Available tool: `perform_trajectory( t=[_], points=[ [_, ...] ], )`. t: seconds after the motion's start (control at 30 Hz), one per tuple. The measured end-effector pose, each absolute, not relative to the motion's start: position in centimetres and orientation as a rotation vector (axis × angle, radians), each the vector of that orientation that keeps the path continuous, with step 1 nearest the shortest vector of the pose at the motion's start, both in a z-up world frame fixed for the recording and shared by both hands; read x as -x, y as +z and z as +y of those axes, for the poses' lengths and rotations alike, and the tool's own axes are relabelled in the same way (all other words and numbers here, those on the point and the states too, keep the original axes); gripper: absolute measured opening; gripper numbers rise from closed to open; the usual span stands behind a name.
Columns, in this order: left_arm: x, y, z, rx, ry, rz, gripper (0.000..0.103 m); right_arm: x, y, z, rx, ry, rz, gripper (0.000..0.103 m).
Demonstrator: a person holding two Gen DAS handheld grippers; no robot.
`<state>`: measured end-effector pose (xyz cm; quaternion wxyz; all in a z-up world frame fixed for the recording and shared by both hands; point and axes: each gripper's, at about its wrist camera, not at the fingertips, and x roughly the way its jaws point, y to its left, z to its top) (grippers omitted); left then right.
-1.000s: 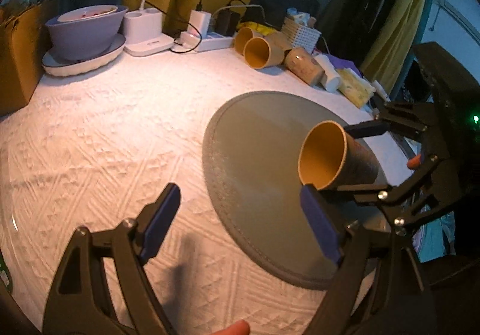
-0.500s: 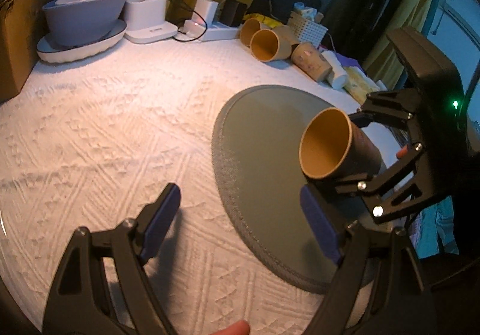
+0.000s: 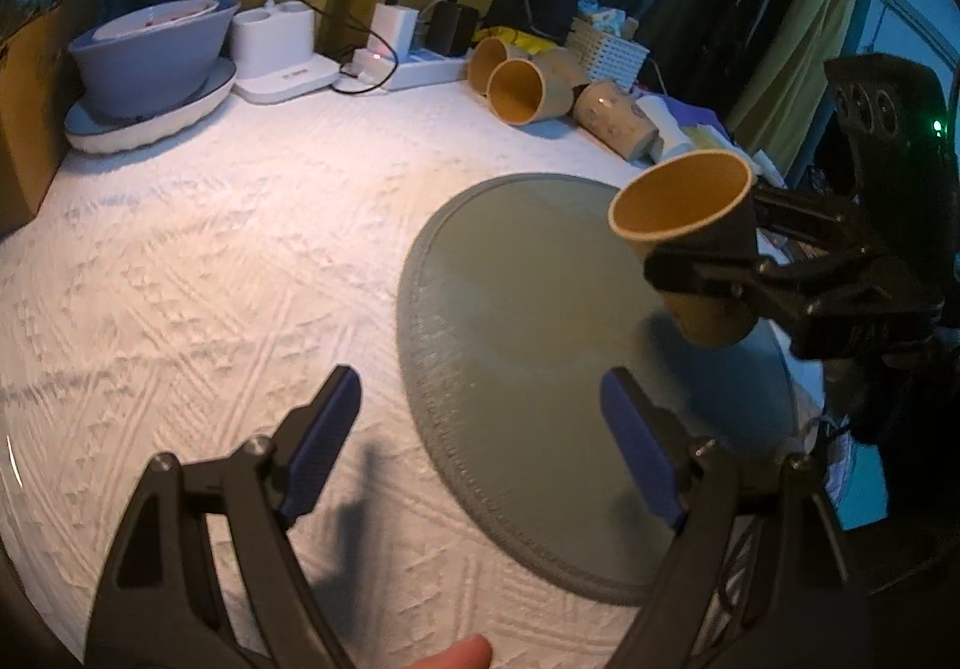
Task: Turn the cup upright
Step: 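Rotate the right gripper to turn the cup opening upward, then lower the upright cup onto the grey mat and open the right gripper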
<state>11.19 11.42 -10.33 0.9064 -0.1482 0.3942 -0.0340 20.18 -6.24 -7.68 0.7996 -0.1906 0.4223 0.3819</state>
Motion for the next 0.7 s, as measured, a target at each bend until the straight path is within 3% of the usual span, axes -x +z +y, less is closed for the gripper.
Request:
perform_trajectory(
  t=[0.2, 0.7],
  points=[
    [-12.0, -9.6, 10.0, 0.273, -0.061, 0.819, 0.083, -20.5, -7.2, -9.0, 0.212, 0.805, 0.840, 0.072],
    [-13.1, -8.7, 6.1, 0.217, -0.054, 0.841, 0.083, -19.8, -8.0, -12.6, 0.096, 0.832, 0.807, 0.073]
  ],
)
